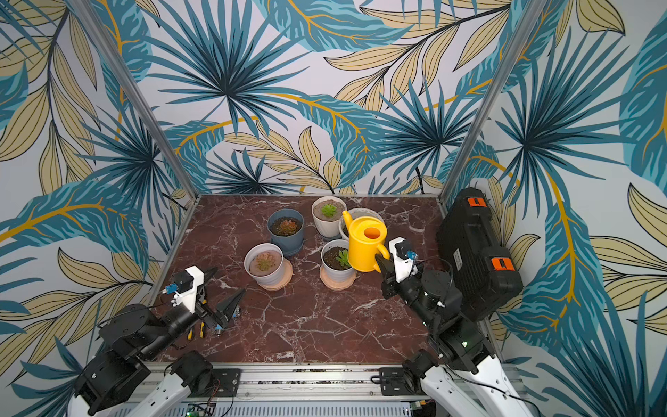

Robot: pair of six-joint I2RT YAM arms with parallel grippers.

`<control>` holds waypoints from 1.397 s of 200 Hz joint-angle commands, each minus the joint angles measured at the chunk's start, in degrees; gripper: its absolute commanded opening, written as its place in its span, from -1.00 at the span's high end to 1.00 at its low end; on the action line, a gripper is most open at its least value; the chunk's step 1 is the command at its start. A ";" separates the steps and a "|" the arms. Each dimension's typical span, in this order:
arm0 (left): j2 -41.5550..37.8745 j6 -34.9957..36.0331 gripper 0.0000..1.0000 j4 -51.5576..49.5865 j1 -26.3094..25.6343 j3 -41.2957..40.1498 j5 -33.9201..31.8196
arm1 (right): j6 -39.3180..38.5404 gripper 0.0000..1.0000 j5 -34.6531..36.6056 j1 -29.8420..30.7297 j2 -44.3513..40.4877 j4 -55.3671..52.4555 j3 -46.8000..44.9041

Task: Water the succulent around the soil edge
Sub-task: Water the soil of the potted plant with water.

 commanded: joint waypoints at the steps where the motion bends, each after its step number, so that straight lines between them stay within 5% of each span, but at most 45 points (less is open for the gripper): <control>1: -0.20 0.60 -1.00 0.95 -0.04 -0.89 -0.76 | -0.77 1.00 0.11 0.20 -0.14 -3.38 1.98; 74: -0.27 0.69 -1.00 1.21 -0.05 -0.96 -1.46 | -5.84 1.00 -6.45 0.11 5.91 -26.88 14.46; 174: -0.59 0.84 -1.00 0.83 -0.07 -0.87 -1.20 | -5.38 1.00 -6.14 0.17 23.90 -34.21 21.79; 279: -1.69 0.73 -1.00 0.67 -0.05 -0.86 -0.90 | -5.12 1.00 -6.05 0.21 32.87 -38.48 27.67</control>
